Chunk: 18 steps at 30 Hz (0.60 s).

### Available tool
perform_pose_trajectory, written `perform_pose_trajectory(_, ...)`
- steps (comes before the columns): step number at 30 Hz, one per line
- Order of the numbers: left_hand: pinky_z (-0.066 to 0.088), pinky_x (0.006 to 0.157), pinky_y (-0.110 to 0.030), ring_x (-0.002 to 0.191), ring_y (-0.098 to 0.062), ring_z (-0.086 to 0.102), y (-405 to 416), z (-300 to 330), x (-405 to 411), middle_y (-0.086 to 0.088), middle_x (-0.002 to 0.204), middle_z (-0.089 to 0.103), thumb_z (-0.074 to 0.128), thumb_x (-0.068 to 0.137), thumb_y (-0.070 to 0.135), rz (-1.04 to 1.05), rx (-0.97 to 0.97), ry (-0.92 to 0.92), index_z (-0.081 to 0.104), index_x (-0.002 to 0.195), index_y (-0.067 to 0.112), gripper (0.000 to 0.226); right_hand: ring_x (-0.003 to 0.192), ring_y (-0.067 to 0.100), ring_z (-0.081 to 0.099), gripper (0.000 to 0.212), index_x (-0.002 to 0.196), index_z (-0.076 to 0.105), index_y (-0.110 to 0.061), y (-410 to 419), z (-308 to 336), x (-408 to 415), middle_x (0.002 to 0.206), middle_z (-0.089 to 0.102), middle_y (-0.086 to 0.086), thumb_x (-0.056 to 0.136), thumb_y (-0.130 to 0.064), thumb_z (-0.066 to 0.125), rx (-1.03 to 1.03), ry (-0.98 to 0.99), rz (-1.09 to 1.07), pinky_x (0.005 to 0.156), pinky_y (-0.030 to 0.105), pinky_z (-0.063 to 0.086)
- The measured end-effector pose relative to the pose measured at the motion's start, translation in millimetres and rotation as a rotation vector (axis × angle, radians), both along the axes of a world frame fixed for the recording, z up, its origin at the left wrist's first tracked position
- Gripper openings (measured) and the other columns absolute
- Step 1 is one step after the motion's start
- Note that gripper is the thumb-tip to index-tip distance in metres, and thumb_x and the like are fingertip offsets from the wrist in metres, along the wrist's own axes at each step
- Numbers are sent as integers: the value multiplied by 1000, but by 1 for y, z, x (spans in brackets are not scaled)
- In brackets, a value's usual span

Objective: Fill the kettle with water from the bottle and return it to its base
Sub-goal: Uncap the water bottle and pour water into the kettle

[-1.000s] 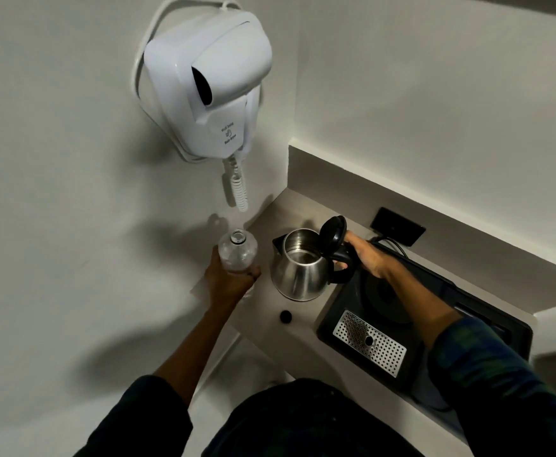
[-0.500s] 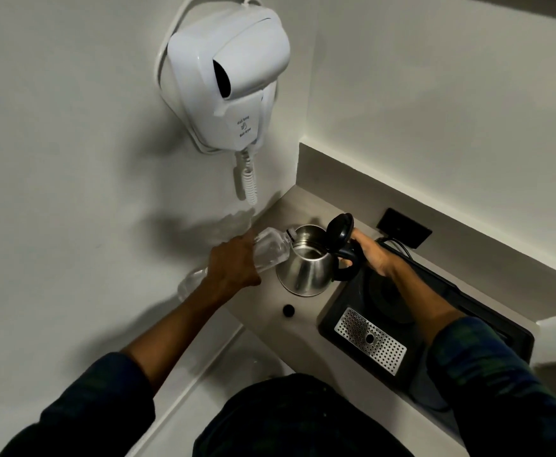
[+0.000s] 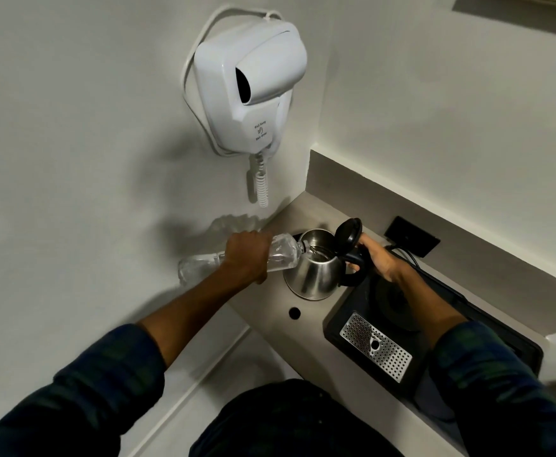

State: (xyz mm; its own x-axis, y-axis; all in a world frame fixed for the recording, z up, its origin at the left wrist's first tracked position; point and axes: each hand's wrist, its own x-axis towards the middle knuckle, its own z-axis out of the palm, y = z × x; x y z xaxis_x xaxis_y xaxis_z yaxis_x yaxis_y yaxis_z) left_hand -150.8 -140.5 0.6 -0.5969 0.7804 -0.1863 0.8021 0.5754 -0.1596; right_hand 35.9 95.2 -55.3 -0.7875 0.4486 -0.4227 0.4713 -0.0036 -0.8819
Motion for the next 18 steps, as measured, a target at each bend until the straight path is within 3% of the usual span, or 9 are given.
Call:
perform_pose_trajectory(4,46,75,-34,99,-26,72,2,2,3,-4,113,73,94,57,36,0,22,-6,51,137,26,91,106,19,69,49,98,77,-35,-3,6,2,107,75,0,87,-67,41,3,-2,-3,83,34,50)
perform_pose_trajectory(11,38,72,-34,98,-26,72,6,0,7,-3,114,72,97,53,39,19,55,-77,51,133,25,93,96,18,70,55,87,80,-37,-5,9,1,94,79,-5,79,-77,43,10,-3,14,84,35,52)
perform_pose_trajectory(14,40,72,-34,97,-27,72,6,-3,6,-3,112,72,98,51,41,21,63,-84,50,133,26,97,95,18,71,58,89,79,-33,-4,8,1,97,77,-1,80,-78,43,9,-3,17,83,34,52)
perform_pose_trajectory(18,41,72,-34,98,-26,71,4,-6,4,-4,112,72,96,52,43,4,68,-78,50,136,26,97,102,27,68,60,101,74,-22,-1,4,1,107,74,12,88,-69,39,20,0,21,93,44,52)
